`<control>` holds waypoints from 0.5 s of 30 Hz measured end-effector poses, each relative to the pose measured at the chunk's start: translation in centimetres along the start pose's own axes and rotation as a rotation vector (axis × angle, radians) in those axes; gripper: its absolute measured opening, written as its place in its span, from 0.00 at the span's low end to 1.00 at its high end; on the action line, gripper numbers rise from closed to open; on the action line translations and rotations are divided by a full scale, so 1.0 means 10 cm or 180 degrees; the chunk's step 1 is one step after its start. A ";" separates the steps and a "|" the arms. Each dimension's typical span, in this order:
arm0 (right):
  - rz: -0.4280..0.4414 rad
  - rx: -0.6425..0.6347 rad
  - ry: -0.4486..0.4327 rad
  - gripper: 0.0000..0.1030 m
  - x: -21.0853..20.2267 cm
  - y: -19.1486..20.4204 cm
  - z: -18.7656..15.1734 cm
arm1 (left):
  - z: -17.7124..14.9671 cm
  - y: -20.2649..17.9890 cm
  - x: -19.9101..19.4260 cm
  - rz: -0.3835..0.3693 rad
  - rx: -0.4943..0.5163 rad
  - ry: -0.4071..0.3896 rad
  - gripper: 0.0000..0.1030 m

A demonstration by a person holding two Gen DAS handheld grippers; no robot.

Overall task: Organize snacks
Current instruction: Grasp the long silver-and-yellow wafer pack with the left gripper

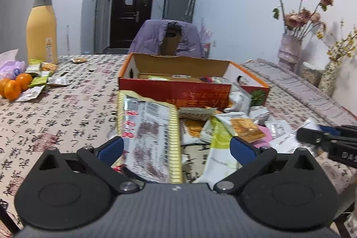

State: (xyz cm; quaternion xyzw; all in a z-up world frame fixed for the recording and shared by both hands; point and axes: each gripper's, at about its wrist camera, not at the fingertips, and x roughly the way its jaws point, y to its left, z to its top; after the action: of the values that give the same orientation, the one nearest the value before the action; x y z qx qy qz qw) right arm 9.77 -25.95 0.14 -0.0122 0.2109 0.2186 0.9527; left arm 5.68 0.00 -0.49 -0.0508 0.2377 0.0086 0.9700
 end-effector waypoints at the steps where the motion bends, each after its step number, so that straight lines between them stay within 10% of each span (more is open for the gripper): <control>1: 0.0001 0.0003 -0.0007 0.23 0.00 0.00 0.00 | 0.01 0.02 0.02 0.0055 -0.0005 0.0013 1.00; 8: -0.0009 0.0022 0.0000 0.23 0.06 -0.01 0.01 | 0.02 0.08 0.21 0.0380 0.0092 0.0186 0.99; 15: -0.0017 0.0062 0.0036 0.23 0.13 -0.05 0.01 | 0.02 0.10 0.37 0.0461 0.0111 0.0306 0.71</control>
State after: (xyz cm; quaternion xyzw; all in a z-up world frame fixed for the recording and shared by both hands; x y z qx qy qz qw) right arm 11.08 -25.81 -0.39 -0.0048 0.2183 0.2140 0.9521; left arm 8.96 1.02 -2.15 -0.0169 0.2872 0.0721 0.9550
